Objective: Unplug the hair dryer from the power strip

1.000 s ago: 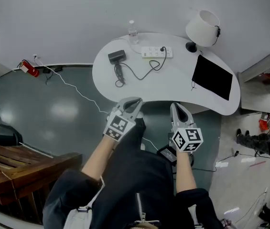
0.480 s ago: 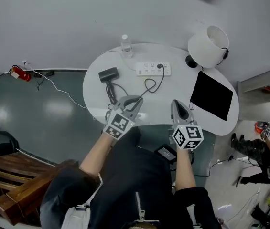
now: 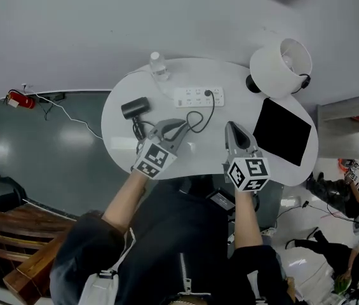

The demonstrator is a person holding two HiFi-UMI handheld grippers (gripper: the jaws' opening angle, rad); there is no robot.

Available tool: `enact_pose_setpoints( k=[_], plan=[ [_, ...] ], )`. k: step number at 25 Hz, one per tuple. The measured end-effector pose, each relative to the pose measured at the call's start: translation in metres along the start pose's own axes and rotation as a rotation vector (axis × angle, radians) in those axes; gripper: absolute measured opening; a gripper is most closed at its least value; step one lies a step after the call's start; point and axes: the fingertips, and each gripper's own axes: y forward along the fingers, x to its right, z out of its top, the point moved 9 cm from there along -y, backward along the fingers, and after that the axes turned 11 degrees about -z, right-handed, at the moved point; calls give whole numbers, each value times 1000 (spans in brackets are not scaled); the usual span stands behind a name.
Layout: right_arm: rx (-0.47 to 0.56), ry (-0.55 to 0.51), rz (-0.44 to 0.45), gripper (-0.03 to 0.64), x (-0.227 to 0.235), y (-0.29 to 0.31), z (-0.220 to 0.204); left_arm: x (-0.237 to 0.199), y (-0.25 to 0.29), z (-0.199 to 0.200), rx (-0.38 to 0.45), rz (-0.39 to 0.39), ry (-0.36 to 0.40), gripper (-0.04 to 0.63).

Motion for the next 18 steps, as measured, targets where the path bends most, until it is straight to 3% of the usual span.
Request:
enact_pose_setpoints(
  k=[9, 18],
  plan=[
    [-76, -49, 44, 3, 24, 40, 4, -25, 45, -3, -75, 7, -20, 15],
    [-123, -92, 56, 3, 30, 63, 5, -54, 75, -8, -201, -20, 100, 18]
  ],
)
